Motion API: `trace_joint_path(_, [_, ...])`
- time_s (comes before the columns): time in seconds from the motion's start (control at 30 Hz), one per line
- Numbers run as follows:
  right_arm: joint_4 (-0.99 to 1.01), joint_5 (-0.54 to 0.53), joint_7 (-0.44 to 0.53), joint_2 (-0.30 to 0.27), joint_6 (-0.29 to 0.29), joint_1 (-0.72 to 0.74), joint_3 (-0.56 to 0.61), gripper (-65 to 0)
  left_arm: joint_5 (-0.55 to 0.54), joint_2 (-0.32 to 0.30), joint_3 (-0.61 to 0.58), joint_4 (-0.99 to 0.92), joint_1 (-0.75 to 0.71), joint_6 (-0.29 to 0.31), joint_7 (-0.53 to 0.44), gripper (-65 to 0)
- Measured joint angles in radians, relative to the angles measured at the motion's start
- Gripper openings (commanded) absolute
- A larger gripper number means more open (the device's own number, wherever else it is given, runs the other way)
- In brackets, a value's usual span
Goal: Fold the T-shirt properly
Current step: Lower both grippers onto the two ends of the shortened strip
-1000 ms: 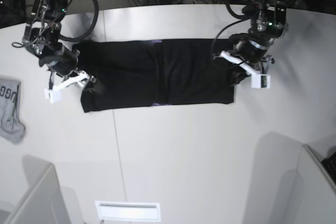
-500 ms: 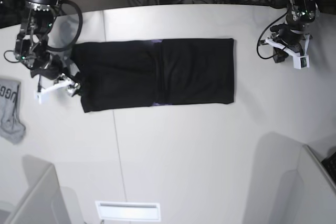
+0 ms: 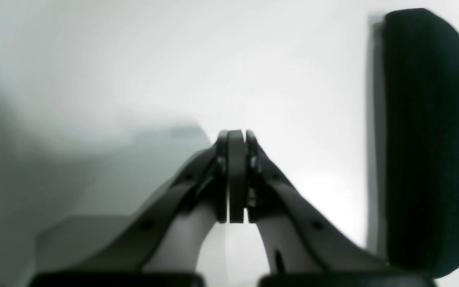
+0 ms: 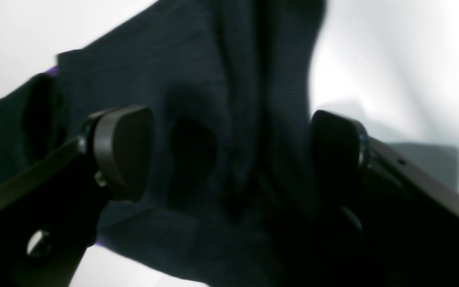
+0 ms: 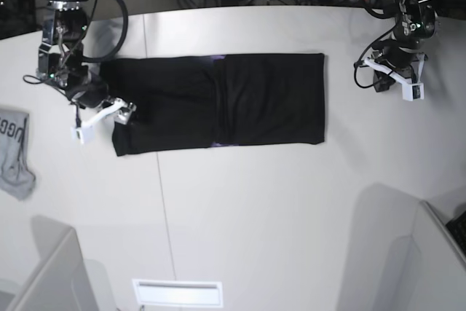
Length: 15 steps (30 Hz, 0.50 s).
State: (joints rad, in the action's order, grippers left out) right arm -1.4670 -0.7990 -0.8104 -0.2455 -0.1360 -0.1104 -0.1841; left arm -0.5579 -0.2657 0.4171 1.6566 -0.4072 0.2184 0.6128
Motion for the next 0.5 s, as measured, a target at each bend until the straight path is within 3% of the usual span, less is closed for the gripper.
trace_joint_path(0.07, [0.000,-0.002,0.003,-0.001,-0.001,-0.002,0.012,-8.3,0.001,0.000,0.000,-0.018,0.011,0.000,0.000,-65.0])
trace_joint_path(0.13, [-0.001,0.000,0.006,-0.001,-0.001,-0.002,0.030,-12.3,0.003,0.003,0.001,-0.042,0.029,-0.001,0.001,-65.0])
trace_joint_path(0.4, [0.006,-0.008,-0.005,0.003,0.000,-0.006,0.072,-39.5,0.000,0.025,-0.124,-0.067,0.086,-0.001,0.000,-65.0])
trace_joint_path(0.5, [0.010,-0.005,-0.022,0.002,0.006,-0.006,0.072,-53.3,-0.005,0.024,-0.167,-0.100,0.118,-0.001,-0.022,-65.0])
